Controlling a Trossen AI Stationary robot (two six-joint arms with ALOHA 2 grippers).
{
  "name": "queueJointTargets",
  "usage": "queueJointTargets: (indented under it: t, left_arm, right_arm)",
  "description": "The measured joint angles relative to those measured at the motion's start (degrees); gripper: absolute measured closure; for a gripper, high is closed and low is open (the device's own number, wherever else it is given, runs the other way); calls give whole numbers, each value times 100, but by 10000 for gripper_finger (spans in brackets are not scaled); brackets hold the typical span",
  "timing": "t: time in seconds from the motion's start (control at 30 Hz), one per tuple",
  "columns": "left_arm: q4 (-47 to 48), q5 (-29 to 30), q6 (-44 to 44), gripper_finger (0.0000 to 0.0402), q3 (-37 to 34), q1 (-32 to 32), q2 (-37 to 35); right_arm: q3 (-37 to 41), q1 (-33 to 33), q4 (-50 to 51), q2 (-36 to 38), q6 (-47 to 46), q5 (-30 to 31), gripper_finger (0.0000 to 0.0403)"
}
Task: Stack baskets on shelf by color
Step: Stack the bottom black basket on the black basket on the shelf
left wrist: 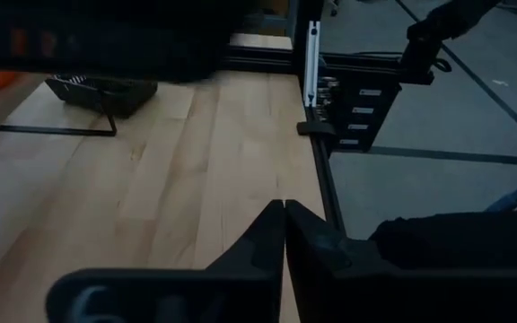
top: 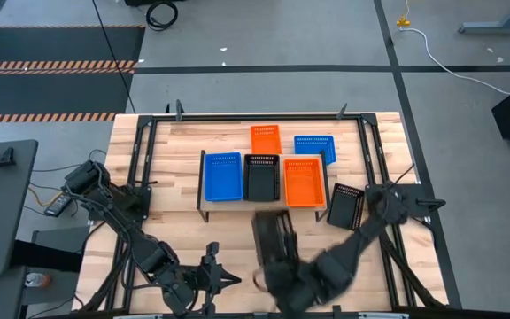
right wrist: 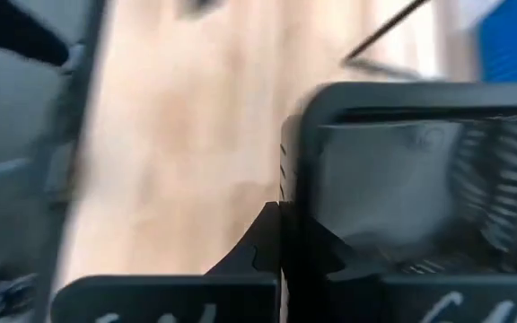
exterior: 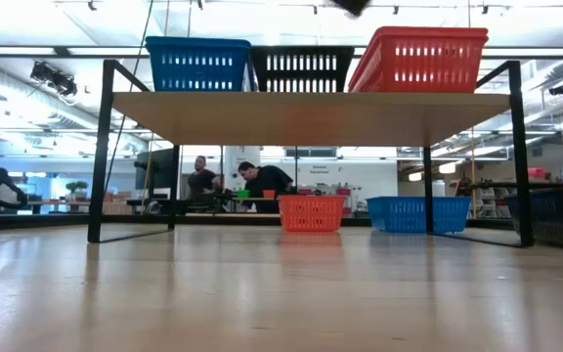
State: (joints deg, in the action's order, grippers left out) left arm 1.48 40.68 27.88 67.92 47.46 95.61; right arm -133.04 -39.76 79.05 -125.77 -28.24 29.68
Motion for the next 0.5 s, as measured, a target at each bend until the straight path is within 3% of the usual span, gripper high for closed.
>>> queueJointTargets:
  t: [0.3,0.5]
  left_arm:
    - [3,0,-7,389,0,1,0]
    - [12,0,-9,381,0,2,0]
  right_arm:
    - [-3,1274,-58,376,1417,114,397]
    - [-1,2038,-21,363,2025,-285,396]
